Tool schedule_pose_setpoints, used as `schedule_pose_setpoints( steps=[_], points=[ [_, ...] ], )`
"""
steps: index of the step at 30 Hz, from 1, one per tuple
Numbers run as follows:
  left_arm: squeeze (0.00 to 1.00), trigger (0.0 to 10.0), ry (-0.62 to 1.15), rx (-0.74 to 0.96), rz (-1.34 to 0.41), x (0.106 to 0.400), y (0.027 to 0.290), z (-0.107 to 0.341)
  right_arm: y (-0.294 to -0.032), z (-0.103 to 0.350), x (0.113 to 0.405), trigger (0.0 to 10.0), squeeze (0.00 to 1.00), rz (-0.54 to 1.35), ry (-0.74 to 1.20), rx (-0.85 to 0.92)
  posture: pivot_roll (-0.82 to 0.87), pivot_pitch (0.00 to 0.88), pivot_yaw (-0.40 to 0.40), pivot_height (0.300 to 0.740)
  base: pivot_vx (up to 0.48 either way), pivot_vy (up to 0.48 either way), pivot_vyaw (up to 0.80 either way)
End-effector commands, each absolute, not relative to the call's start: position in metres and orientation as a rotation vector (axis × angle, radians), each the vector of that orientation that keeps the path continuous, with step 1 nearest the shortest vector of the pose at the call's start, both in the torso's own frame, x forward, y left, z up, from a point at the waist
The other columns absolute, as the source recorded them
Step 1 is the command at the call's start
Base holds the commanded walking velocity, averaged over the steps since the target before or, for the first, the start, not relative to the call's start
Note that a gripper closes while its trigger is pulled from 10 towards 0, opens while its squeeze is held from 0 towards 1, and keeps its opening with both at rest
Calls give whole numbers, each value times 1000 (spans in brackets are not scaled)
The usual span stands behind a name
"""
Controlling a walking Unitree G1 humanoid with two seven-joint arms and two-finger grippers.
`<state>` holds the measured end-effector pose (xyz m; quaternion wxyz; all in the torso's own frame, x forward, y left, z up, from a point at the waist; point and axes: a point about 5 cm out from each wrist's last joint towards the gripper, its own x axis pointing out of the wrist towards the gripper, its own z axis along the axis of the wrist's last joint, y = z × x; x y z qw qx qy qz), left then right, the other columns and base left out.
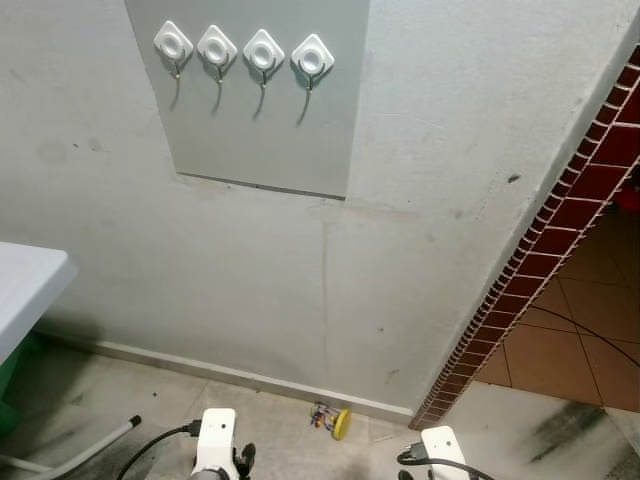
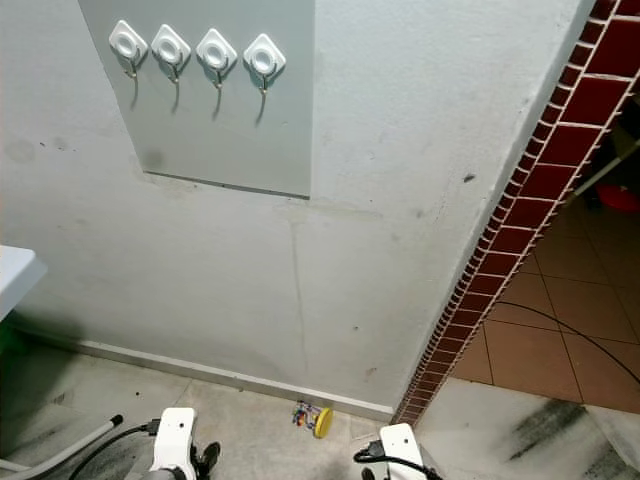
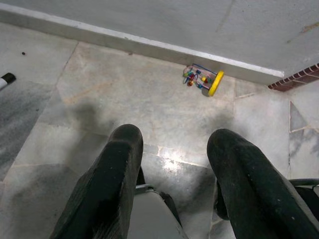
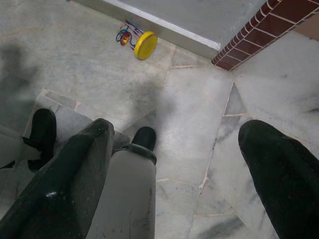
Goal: Hang keys on a hook
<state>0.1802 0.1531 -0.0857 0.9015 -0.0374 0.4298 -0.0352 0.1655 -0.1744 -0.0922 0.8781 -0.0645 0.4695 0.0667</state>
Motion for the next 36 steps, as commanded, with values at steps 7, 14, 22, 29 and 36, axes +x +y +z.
schedule_pose_setpoints(
  steps=[7, 14, 22, 29, 36],
  points=[
    [0, 10000, 943, 114, -146, 174, 170, -88, -194, -92, 160, 10000, 0, 12, 964, -121, -25, 0, -15, 740, 0, 0, 0],
    [0, 10000, 943, 114, -146, 174, 170, -88, -194, -92, 160, 10000, 0, 12, 964, -121, -25, 0, -15, 740, 0, 0, 0],
    [0, 10000, 943, 114, -146, 174, 170, -88, -194, -92, 160, 10000, 0, 12, 964, -121, -25, 0, -15, 740, 0, 0, 0],
    [0, 10000, 931, 73, -108, 170, 177, -89, -190, -92, 158, 10000, 0, 89, 956, -79, -30, 37, -8, 740, 0, 0, 0],
    [0, 10000, 927, 71, -114, 170, 178, -89, -191, -93, 155, 10000, 0, 82, 957, -85, -30, 44, -8, 740, 0, 0, 0]
  ],
)
